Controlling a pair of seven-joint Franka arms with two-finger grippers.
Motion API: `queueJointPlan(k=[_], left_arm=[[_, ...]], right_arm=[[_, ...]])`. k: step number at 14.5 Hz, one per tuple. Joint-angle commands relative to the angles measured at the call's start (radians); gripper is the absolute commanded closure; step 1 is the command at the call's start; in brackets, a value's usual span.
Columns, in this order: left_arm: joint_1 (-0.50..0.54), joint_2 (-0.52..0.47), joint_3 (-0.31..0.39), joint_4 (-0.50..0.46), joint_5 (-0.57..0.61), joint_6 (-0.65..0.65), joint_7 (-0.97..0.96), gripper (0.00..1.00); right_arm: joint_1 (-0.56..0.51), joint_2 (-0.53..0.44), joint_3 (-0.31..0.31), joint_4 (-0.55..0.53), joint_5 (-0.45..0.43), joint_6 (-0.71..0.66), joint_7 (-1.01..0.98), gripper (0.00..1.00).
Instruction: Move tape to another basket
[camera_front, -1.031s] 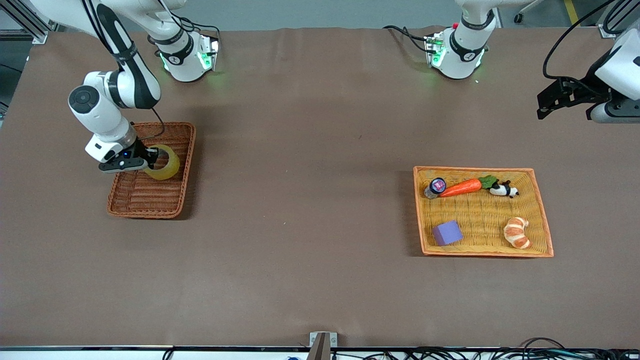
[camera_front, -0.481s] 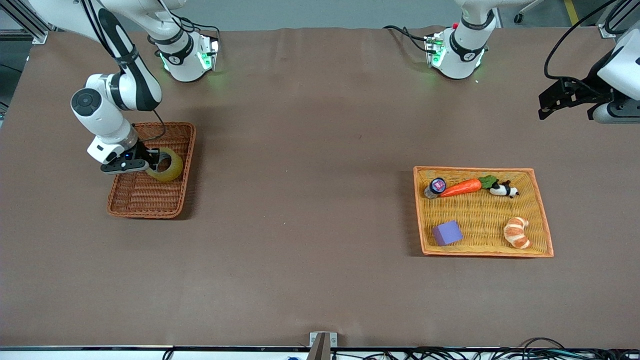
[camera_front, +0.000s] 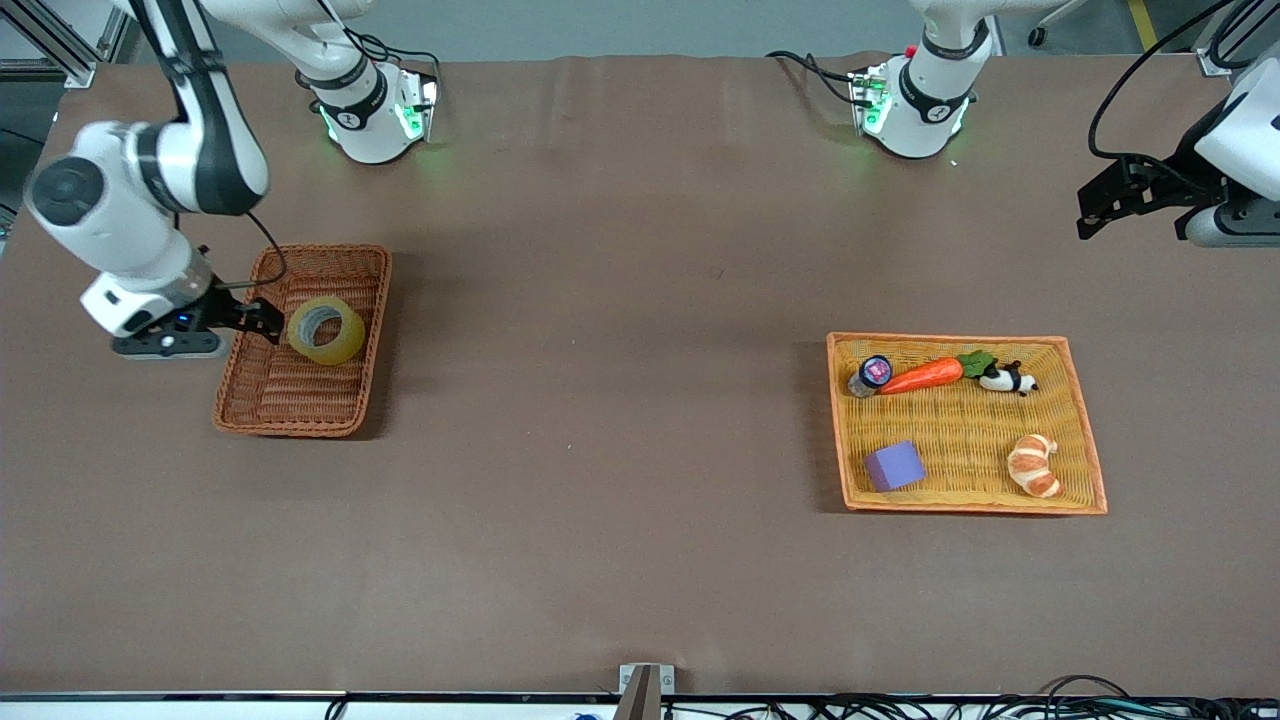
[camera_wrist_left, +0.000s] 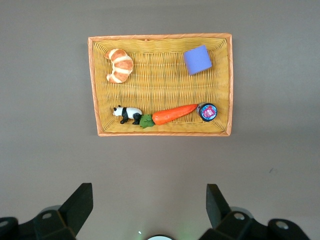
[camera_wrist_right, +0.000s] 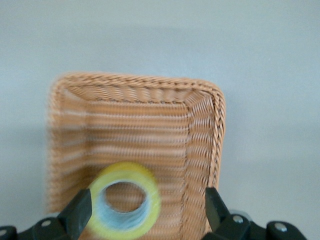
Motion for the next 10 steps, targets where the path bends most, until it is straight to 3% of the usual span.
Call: queueJointPlan(k=[1,5,8,10], left_arm=[[0.004,-0.015,-0.003,-0.006,0.017,-0.007,0.014,0.00],[0.006,-0.012,-0.001,0.007,0.017,-0.007,0.016,0.00],[0.006,-0.012,0.001,0.007,0.017,-0.006,0.019,0.00],[0.006,-0.012,0.001,0.005,0.019,-0.007,0.020,0.00]], right_arm=[[-0.023,0.001,0.040,0.248,0.087,-0.271,0.049,0.00],[-0.118,0.010,0.150,0.528,0.089,-0.558,0.121,0.00],[-0.119,0.036,0.150,0.727,0.089,-0.714,0.120,0.00],[-0.118,0.048,0.153,0.787,0.089,-0.752,0.123,0.00]])
